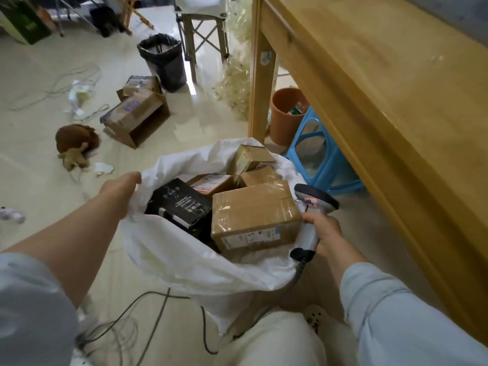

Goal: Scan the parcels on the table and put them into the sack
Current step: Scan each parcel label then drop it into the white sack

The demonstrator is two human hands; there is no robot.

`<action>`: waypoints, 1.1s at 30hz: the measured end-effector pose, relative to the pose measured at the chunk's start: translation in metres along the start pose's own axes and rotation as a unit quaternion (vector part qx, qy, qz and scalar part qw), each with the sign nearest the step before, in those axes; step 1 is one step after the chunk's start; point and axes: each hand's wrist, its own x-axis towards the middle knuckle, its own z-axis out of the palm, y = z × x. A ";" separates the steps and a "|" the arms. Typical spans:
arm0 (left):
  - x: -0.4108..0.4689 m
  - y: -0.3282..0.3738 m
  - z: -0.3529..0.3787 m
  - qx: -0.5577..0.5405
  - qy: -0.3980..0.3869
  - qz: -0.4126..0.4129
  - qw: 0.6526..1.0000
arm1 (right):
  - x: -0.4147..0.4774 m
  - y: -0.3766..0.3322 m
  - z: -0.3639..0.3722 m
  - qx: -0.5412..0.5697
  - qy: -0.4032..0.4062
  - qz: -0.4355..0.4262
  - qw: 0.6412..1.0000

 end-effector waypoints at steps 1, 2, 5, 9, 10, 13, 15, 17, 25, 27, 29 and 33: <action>0.002 0.000 -0.002 -0.021 -0.001 0.011 1.000 | -0.005 -0.004 0.007 -0.007 0.001 -0.020 1.000; 0.005 0.000 -0.005 -0.021 0.005 0.015 1.000 | -0.009 -0.008 0.014 -0.006 -0.004 -0.042 0.999; -0.004 0.009 -0.022 -0.016 0.040 0.061 0.997 | -0.029 -0.027 0.037 -0.030 -0.012 -0.105 0.994; -0.017 0.029 -0.057 -0.075 0.080 0.112 0.988 | -0.066 -0.047 0.061 -0.037 -0.030 -0.157 0.987; -0.020 0.033 -0.067 -0.093 0.085 0.124 0.984 | -0.075 -0.050 0.064 -0.030 -0.031 -0.165 0.985; -0.030 0.037 -0.100 -0.129 0.109 0.173 0.970 | -0.111 -0.062 0.070 -0.019 -0.049 -0.195 0.979; -0.037 0.042 -0.119 -0.163 0.112 0.211 0.957 | -0.136 -0.073 0.072 0.005 -0.063 -0.235 0.970; -0.045 0.048 -0.141 -0.198 0.125 0.243 0.941 | -0.159 -0.082 0.073 0.030 -0.073 -0.279 0.957; -0.042 -0.065 -0.164 -0.040 0.130 0.131 0.982 | -0.161 -0.004 0.068 -0.080 -0.035 -0.155 0.984; -0.040 -0.090 -0.161 -0.013 0.109 0.081 0.991 | -0.158 0.014 0.065 -0.113 -0.040 -0.105 0.987; -0.037 -0.087 -0.165 0.003 0.110 0.076 0.991 | -0.157 0.011 0.066 -0.116 -0.038 -0.096 0.988; -0.033 -0.051 -0.177 0.013 0.135 0.133 0.982 | -0.150 -0.028 0.080 -0.074 -0.068 -0.147 0.984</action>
